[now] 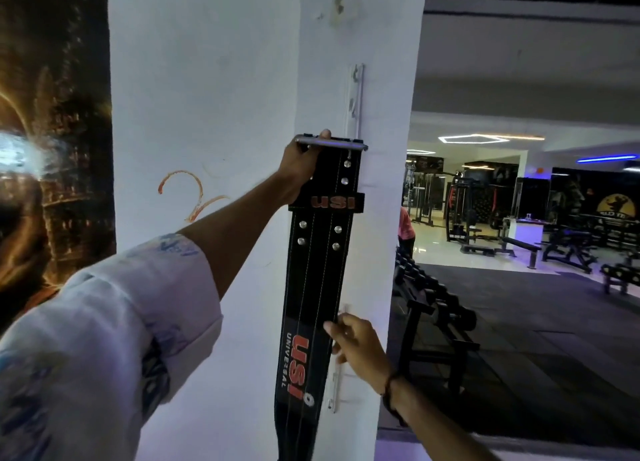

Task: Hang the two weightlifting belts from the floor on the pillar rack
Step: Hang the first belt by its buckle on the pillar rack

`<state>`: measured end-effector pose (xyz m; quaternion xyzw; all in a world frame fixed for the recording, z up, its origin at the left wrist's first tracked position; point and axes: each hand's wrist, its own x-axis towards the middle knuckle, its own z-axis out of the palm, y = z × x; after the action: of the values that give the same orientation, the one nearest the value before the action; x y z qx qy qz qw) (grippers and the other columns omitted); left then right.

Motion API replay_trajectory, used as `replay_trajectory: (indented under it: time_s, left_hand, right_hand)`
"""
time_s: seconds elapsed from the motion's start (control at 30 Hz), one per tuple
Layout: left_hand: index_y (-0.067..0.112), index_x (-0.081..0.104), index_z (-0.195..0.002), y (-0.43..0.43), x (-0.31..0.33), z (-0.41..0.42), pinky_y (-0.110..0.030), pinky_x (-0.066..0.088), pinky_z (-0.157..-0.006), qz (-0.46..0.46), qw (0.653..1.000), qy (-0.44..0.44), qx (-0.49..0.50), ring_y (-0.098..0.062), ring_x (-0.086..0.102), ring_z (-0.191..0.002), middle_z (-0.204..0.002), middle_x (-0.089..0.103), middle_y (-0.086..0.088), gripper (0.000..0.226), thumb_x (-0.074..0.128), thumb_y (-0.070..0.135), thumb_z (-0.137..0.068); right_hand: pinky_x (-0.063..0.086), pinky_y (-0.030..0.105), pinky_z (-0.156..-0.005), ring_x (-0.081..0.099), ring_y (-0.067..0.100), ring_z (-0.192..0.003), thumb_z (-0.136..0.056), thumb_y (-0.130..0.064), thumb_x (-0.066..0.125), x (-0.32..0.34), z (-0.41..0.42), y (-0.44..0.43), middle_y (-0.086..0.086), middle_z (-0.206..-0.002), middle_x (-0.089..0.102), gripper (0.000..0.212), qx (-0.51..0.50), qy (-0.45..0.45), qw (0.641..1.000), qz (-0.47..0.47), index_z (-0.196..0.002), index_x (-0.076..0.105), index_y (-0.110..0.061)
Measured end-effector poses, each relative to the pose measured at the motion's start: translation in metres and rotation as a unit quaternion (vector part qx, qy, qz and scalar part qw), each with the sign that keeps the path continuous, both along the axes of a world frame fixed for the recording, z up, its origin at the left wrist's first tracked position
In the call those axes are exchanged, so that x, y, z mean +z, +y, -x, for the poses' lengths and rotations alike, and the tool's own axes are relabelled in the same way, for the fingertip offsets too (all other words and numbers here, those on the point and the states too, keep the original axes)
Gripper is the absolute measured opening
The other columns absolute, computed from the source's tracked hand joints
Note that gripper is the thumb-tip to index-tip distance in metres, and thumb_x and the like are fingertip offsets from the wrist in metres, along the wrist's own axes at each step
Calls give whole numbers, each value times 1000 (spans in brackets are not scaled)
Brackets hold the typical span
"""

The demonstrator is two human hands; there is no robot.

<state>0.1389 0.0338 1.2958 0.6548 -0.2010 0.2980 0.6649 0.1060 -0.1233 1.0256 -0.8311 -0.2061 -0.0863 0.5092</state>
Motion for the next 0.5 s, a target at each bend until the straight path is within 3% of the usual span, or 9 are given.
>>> replay_trajectory:
  time_s: [0.07,0.13,0.2,0.27,0.4,0.5]
  left_hand:
    - [17,63,-89,2,-1,-2,-18,52,-57,-10,1000,2,-1,2,62,-55,-78,63,3,24,60,39,-99]
    - [18,64,-88,0,-6,-4,-15,48,-51,-29,1000,8,-5,5,59,-51,-75,61,5,24,58,38,-100]
    - [20,63,-86,-3,-21,-9,-14,47,-51,-46,999,24,-12,5,59,-51,-73,61,6,25,57,38,-101]
    - [18,65,-84,-6,-33,-13,-19,50,-62,-54,998,31,-33,-2,63,-63,-78,65,2,29,56,40,-101]
    - [19,69,-86,-5,-30,-10,-29,49,-73,-51,997,21,-54,-14,63,-82,-90,65,-6,28,56,39,-101]
    - [15,66,-88,-10,-26,-13,-32,50,-71,-19,999,10,-45,-17,62,-77,-86,65,-6,29,59,42,-99]
  right_hand:
    - [50,42,-60,49,16,-59,-83,-63,56,23,-9,1,2,-65,46,62,-21,-31,999,-26,-75,50,-2]
    - [47,36,-62,49,19,-64,-83,-66,53,75,-18,5,3,-68,48,66,-47,-72,989,-121,-80,54,1]
    - [48,35,-67,57,20,-72,-91,-44,59,133,-29,6,7,-75,60,42,-72,-126,971,-188,-89,63,-2]
    - [49,33,-70,61,18,-78,-91,-40,62,173,-35,6,8,-82,69,30,-97,-188,961,-178,-88,66,-10]
    - [54,33,-74,66,17,-86,-92,-47,59,182,-39,9,-3,-88,71,29,-95,-198,952,-212,-98,68,-20]
    - [57,43,-77,67,21,-93,-92,-29,63,167,-33,11,-9,-99,70,20,-65,-171,958,-222,-111,63,-24]
